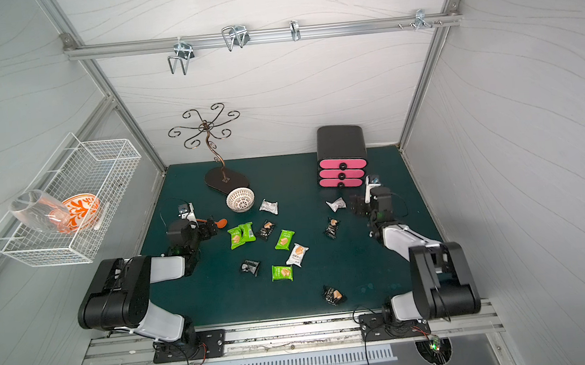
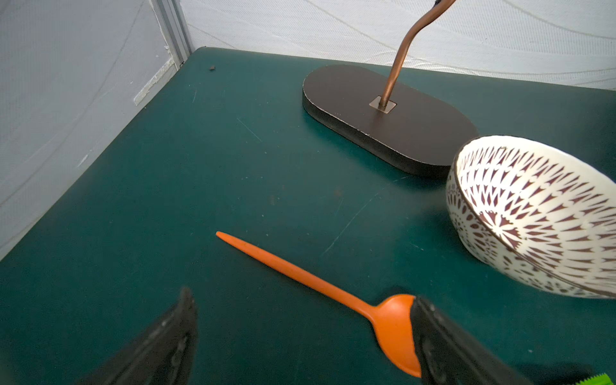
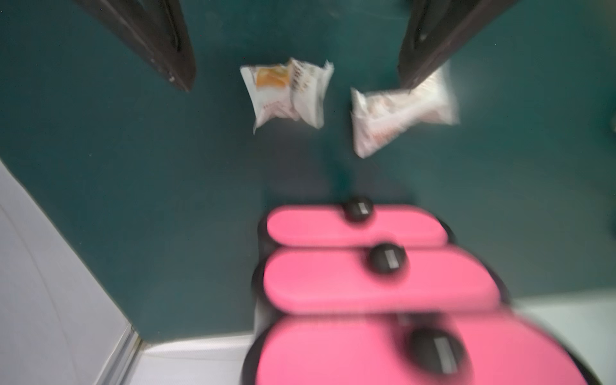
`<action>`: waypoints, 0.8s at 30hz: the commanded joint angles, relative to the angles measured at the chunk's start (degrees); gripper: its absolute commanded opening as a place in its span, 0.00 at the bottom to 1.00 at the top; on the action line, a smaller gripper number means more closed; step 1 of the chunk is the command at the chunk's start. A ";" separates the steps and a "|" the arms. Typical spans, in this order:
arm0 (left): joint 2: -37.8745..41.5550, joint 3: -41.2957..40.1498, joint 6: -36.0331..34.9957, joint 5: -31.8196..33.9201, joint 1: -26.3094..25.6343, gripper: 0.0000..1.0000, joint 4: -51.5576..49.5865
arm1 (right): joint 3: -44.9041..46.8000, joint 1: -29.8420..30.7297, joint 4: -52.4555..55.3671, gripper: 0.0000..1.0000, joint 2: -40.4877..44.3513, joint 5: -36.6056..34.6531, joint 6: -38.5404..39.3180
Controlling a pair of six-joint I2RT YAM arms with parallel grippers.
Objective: Place the cookies into the drawer by color
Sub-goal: Open the drawer in the storage box.
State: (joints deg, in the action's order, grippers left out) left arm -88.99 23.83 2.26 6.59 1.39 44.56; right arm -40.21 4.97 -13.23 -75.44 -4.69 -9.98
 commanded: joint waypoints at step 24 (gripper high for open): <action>38.15 15.93 17.91 -3.74 -21.69 0.96 -46.73 | -24.98 -2.13 3.21 0.86 -20.40 27.83 -58.80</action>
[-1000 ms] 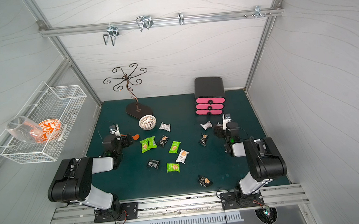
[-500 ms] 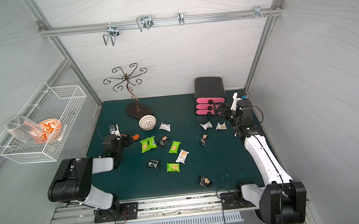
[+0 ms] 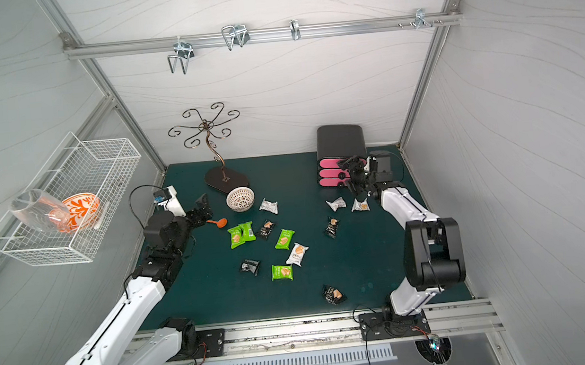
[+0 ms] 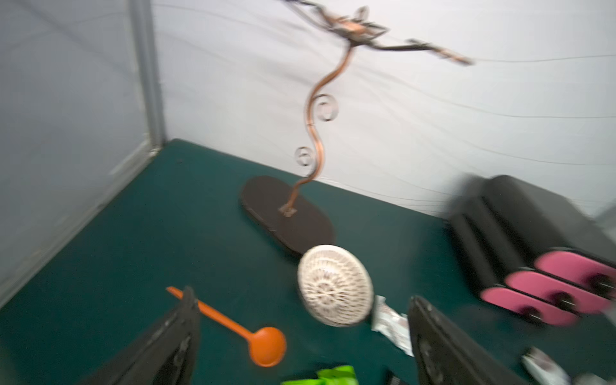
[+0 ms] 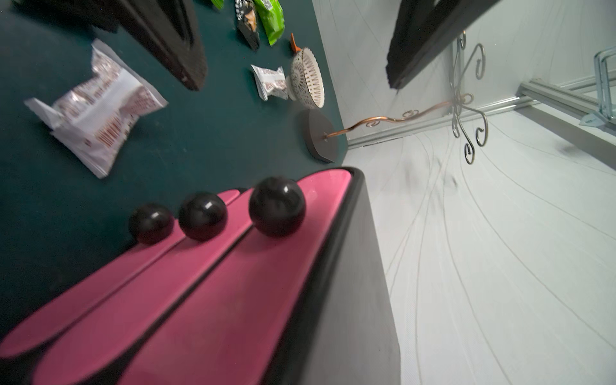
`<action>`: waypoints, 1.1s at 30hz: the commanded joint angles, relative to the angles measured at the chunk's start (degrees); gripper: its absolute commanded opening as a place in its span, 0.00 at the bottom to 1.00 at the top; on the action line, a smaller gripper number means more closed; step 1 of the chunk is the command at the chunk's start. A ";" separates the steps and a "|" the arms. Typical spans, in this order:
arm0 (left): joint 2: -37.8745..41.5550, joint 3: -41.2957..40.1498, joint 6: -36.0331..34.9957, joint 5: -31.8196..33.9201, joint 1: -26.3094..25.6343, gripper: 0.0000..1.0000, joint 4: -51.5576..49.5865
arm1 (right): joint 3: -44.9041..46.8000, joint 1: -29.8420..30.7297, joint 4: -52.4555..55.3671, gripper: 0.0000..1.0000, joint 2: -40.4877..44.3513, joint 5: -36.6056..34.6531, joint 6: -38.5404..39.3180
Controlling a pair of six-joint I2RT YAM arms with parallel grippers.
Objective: Place the cookies into the drawer by color
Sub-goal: Open the drawer in the storage box.
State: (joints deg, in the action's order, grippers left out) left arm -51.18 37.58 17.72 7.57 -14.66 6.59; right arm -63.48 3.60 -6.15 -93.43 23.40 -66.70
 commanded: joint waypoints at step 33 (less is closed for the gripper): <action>-5.99 6.00 2.06 -14.34 -14.25 0.99 -5.62 | 1.63 -2.23 -13.54 0.25 -9.06 0.96 -1.26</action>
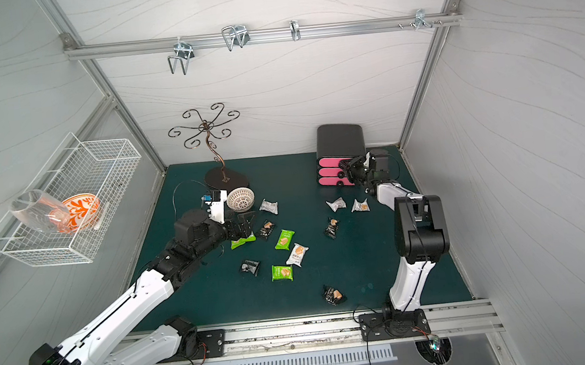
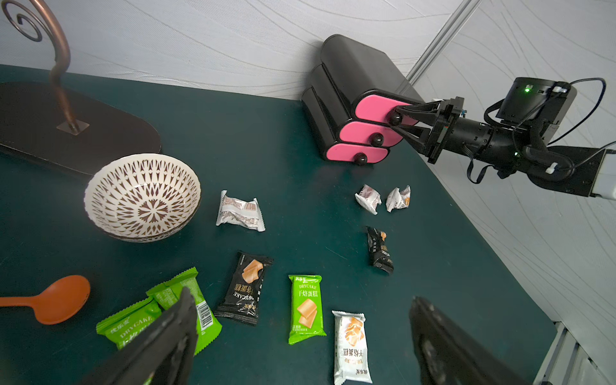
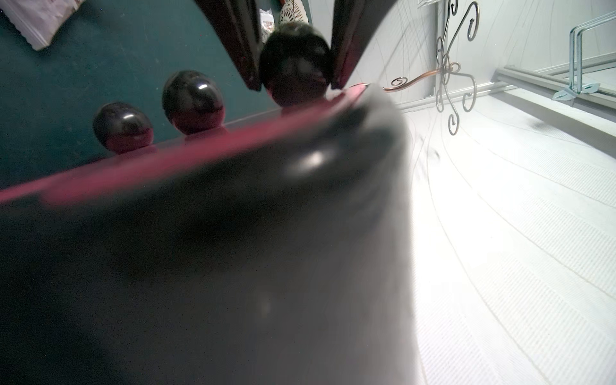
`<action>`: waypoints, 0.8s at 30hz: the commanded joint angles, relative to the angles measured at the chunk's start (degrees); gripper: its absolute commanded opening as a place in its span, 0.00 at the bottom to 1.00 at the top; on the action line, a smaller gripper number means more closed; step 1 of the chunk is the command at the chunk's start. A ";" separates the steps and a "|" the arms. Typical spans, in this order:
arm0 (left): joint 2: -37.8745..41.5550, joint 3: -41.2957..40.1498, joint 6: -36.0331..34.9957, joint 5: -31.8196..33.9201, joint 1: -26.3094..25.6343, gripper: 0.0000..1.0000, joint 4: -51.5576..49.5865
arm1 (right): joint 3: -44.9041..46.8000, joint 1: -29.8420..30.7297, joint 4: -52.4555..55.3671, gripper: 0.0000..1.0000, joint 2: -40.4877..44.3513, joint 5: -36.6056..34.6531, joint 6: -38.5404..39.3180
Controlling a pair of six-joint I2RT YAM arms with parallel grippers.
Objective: Place the cookies into the drawer by color
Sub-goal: Open the drawer in the storage box.
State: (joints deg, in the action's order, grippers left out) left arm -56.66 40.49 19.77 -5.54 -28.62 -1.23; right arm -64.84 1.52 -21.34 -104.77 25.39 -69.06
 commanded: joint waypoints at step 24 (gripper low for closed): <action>-9.27 8.03 -2.61 -24.04 -0.70 0.99 10.50 | 21.70 1.80 8.27 0.34 20.10 -1.92 4.66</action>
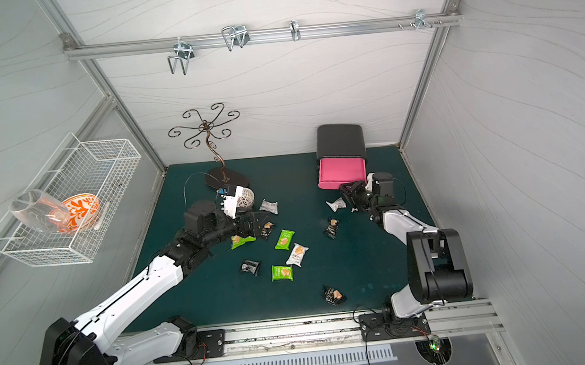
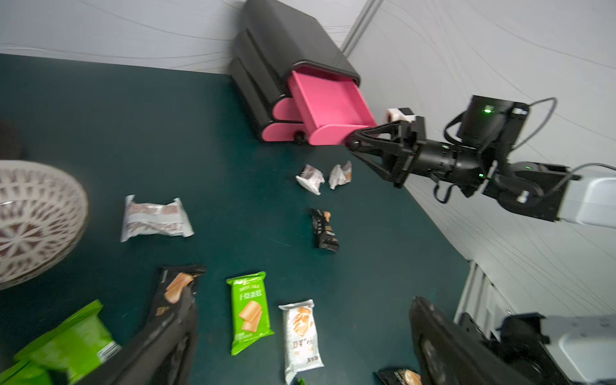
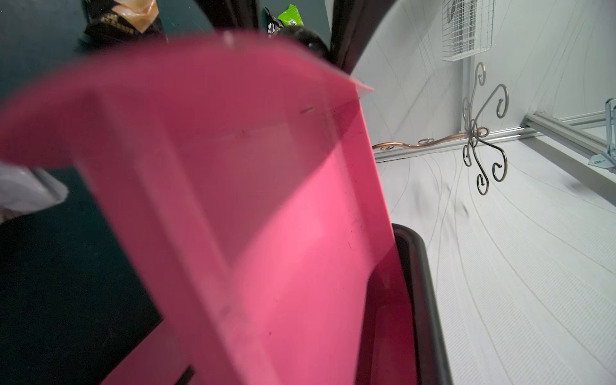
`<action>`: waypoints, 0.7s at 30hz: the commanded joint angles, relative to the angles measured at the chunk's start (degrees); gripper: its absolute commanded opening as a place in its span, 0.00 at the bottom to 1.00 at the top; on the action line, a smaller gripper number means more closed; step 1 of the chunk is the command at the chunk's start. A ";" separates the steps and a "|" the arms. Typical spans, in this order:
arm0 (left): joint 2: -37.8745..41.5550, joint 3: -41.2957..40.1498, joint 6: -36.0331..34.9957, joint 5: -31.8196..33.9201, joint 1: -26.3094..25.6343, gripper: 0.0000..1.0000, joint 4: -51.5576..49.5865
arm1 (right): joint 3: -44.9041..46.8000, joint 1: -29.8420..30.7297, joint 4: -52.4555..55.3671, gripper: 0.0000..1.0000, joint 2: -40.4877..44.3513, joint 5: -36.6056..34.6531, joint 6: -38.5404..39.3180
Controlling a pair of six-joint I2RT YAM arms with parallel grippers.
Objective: Place the cookies into the drawer by color
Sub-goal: Open the drawer in the storage box.
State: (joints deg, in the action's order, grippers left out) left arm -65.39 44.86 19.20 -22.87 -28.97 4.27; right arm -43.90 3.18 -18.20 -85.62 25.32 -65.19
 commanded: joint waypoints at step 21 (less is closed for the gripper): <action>-0.77 6.35 -6.05 -2.02 -0.74 0.99 -1.78 | 2.00 5.56 29.46 0.67 22.40 -12.95 16.73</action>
State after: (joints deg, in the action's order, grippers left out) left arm -66.59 47.99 14.74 -26.02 -29.32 2.50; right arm -42.72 5.34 0.25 -68.40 17.98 -57.80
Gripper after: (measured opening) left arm 0.994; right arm 0.673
